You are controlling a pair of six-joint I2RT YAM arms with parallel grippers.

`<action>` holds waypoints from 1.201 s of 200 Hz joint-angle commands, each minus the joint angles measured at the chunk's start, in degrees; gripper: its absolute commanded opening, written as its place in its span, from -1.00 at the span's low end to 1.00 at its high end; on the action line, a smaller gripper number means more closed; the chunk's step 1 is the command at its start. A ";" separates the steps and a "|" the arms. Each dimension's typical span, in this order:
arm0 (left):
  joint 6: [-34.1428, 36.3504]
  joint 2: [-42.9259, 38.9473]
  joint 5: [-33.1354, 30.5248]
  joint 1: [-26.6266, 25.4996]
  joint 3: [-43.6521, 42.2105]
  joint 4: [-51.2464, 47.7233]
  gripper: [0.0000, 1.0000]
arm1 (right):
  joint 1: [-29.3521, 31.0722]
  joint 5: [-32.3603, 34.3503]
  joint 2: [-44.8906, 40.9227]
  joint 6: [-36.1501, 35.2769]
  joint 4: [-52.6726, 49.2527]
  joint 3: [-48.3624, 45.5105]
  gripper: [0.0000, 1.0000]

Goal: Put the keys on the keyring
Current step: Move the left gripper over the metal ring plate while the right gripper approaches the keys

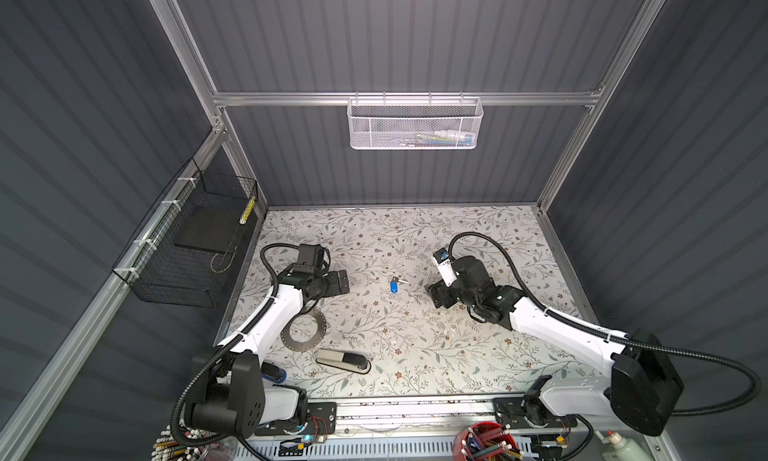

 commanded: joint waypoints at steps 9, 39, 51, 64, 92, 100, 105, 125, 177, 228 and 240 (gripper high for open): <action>-4.00 0.08 0.97 -0.26 0.05 -6.46 0.99 | 5.12 3.89 4.09 -1.12 -1.33 3.97 0.75; -5.15 1.26 0.15 -0.26 0.02 -8.10 0.98 | 7.96 5.06 8.52 1.22 -0.88 6.29 0.74; -5.59 1.90 -0.74 -0.19 0.11 -8.83 0.91 | 8.81 4.20 10.15 1.64 -0.43 6.70 0.73; -5.76 2.38 -1.14 -0.08 0.61 -10.09 0.83 | 9.76 6.46 11.09 1.51 -0.33 6.88 0.72; -5.21 2.52 -3.75 0.09 1.11 -13.11 0.68 | 9.84 9.90 10.91 2.39 1.33 5.22 0.74; -5.17 2.60 -3.71 0.18 0.83 -13.54 0.65 | 9.88 9.76 10.69 2.39 2.19 4.46 0.77; -5.12 2.72 -3.42 0.18 0.71 -13.72 0.63 | 9.88 9.60 10.59 2.30 2.47 4.27 0.78; -5.94 3.42 -2.28 0.18 -0.44 -13.67 0.58 | 9.88 10.01 10.74 2.52 2.43 4.26 0.81; -6.10 5.35 -4.00 0.18 -1.74 -14.04 0.71 | 9.97 8.18 11.82 1.82 1.11 5.01 0.83; -5.91 8.39 -3.66 0.18 -3.39 -12.16 0.89 | 9.97 8.89 12.23 2.45 0.33 5.01 0.88; -6.01 9.52 -2.67 0.21 -3.79 -11.32 0.90 | 9.97 10.01 12.70 2.87 -0.24 5.42 0.91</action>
